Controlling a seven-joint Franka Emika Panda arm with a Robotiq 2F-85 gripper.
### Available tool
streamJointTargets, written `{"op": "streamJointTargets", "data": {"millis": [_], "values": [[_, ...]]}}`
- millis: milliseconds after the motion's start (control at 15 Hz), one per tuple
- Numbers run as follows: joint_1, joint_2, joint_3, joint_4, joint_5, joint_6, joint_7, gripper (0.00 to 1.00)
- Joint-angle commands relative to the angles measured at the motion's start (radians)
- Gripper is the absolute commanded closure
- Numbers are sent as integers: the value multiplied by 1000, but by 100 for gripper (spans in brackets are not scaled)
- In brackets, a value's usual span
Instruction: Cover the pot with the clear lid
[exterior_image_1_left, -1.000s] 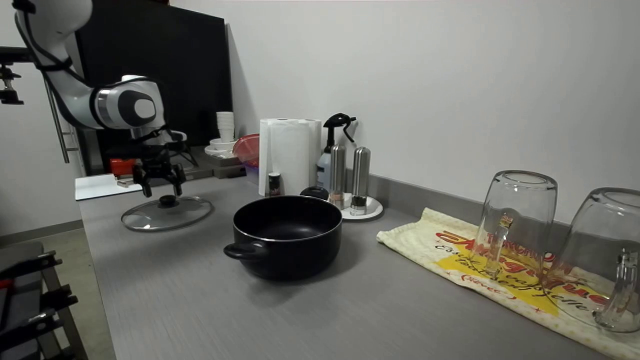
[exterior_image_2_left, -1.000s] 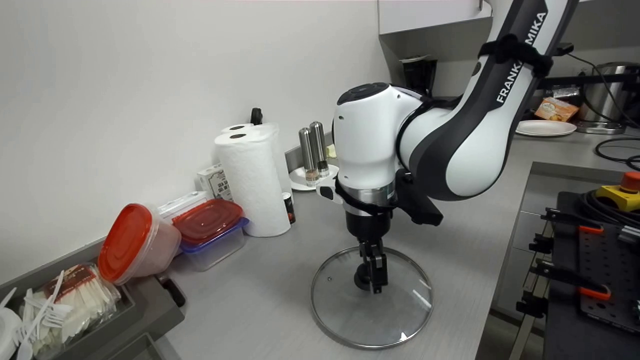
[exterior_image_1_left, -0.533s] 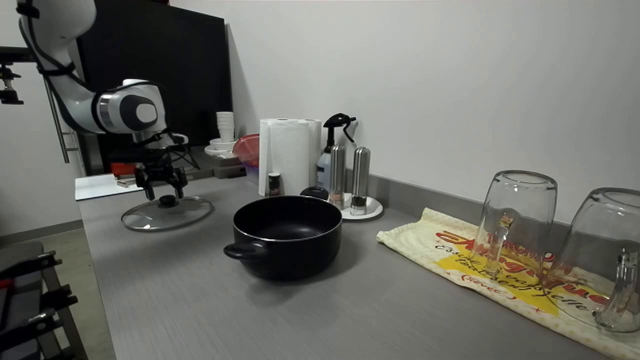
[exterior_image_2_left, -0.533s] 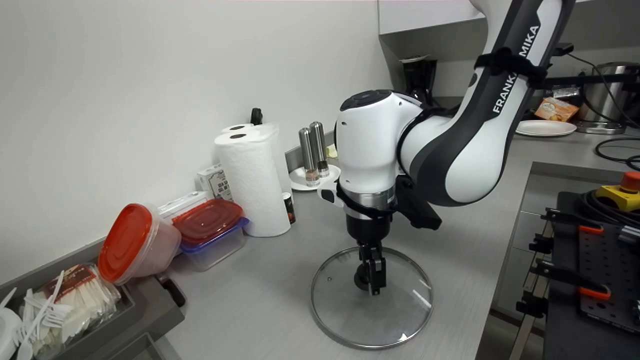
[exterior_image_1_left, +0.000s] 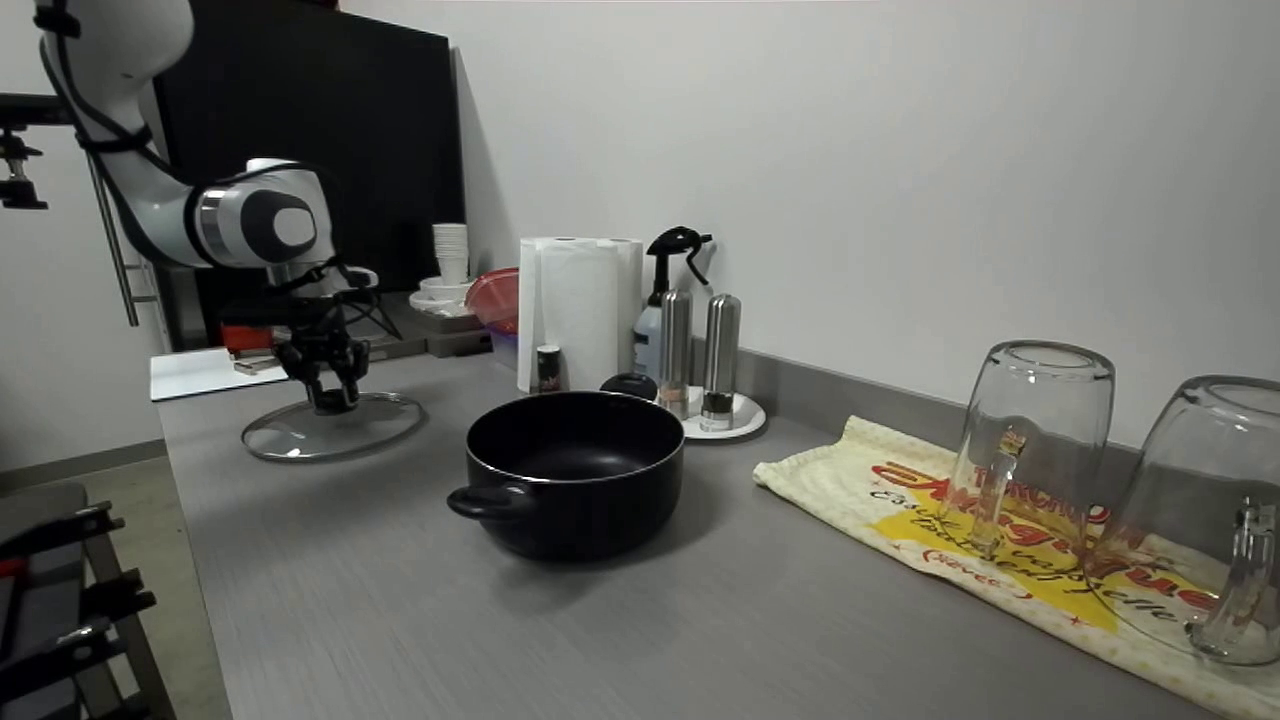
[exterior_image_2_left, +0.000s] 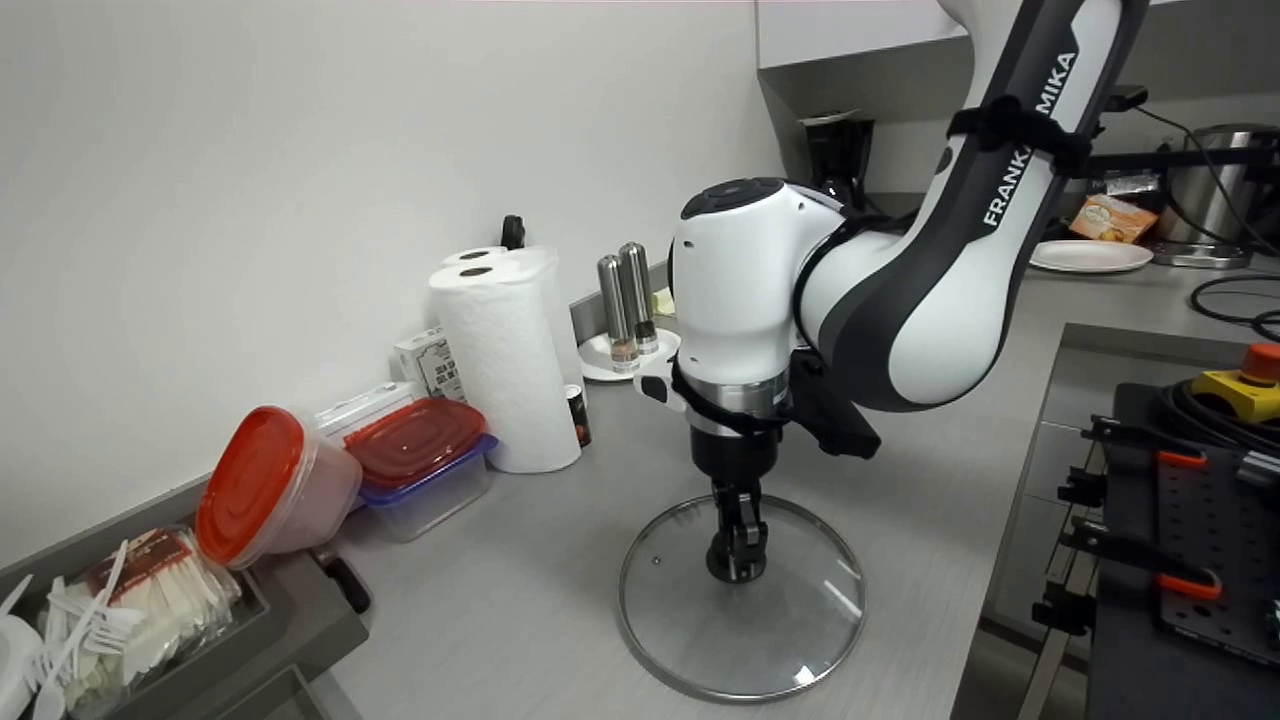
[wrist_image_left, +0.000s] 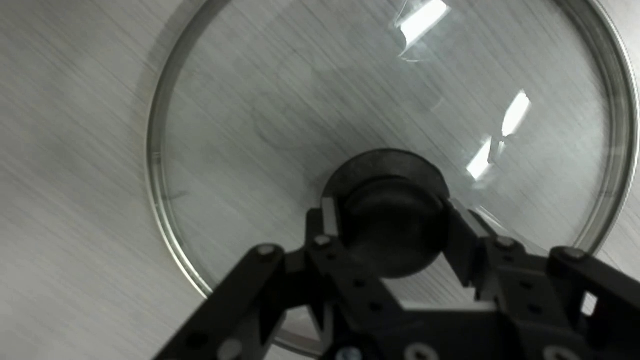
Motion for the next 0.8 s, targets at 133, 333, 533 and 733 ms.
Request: {"op": "streamJointTargets", "data": {"millis": [133,333,533,733], "values": [[9,-6,-3,-5,0,15,-2,74],[2,-18,6,6,13,6,-5,74],[1,-24,2,20,13,0,-2,74],[0,-27,1,37,13,-4,-2,74]]}}
